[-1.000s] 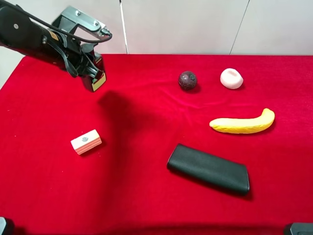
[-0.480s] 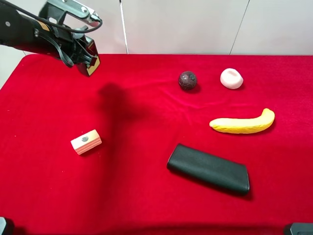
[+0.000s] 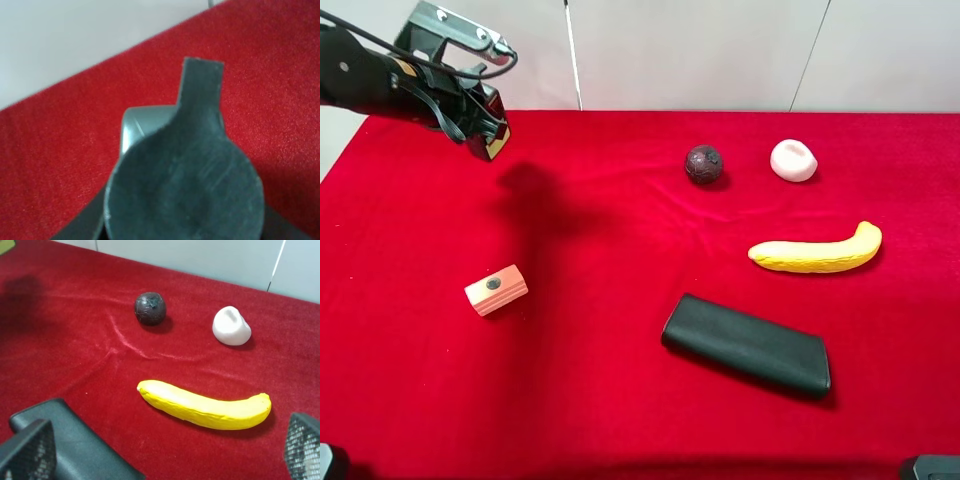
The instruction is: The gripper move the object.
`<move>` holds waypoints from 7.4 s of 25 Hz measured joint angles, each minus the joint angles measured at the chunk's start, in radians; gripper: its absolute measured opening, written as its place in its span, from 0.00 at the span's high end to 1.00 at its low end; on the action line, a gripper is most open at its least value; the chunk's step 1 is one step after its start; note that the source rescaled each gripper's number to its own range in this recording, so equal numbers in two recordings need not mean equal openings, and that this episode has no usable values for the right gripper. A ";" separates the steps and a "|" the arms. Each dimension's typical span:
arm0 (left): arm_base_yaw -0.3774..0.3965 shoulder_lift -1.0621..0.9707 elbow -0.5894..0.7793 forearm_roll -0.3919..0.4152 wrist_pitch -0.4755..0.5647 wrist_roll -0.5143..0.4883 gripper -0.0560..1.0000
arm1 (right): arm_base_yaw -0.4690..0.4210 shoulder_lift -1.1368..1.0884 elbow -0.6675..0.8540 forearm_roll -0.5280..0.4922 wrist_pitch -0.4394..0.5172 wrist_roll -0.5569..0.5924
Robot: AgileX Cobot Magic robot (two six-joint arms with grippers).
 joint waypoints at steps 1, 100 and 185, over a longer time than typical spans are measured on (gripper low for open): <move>0.000 0.004 0.000 0.000 -0.008 0.000 0.95 | 0.000 0.000 0.000 0.000 0.000 0.000; 0.000 0.021 0.000 0.000 0.023 0.003 0.01 | 0.000 0.000 0.000 0.000 0.000 0.001; 0.187 -1.684 0.412 -0.023 1.041 -0.088 0.00 | 0.000 0.000 0.000 0.000 0.001 0.001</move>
